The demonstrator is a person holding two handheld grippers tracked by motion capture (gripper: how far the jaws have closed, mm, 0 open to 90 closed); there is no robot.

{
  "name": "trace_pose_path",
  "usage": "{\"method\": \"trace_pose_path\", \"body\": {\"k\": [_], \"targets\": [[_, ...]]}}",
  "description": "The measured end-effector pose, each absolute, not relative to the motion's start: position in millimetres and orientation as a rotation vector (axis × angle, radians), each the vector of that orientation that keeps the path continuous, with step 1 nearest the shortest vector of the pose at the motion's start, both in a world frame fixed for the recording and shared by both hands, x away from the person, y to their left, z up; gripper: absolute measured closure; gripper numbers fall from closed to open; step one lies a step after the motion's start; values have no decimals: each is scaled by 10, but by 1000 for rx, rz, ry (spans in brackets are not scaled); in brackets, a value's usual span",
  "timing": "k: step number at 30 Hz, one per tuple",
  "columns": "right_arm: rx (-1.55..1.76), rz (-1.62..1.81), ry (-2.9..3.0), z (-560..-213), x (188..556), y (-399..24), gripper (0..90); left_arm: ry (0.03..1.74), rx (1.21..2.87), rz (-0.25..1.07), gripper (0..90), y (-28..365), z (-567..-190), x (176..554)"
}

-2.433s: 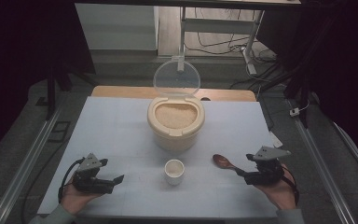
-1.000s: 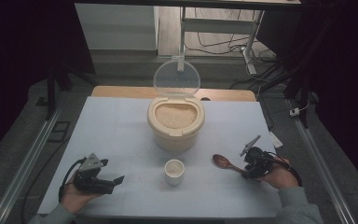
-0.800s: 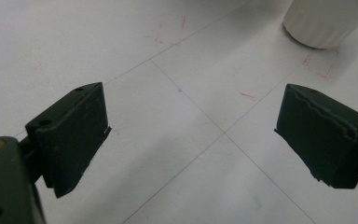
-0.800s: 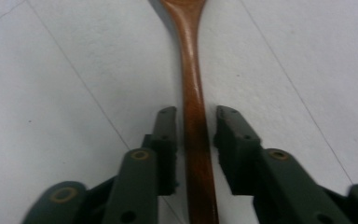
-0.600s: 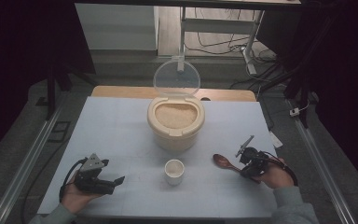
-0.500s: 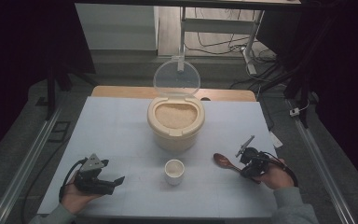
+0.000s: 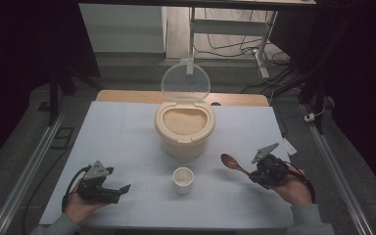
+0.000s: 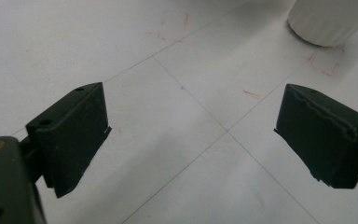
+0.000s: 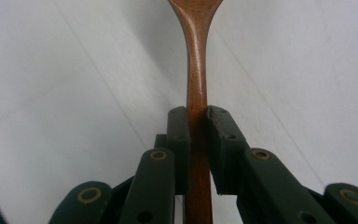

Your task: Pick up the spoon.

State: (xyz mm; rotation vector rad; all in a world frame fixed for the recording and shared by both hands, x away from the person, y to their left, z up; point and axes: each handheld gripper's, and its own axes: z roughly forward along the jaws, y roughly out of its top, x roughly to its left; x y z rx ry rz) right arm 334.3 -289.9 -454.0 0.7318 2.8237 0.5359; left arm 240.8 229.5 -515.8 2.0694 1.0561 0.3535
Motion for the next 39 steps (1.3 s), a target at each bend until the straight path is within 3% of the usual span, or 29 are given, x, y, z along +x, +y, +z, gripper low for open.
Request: {"method": "trace_pose_path", "body": {"k": [21,39], "targets": [[388,744,2786,-4108,3079,-2349,801,1063,2063,354,96,2319,-5160,2420],[251,859,2798,-4044,3094,-1899,802,1067,2074,352,96,2307,-5178,2430]]}}
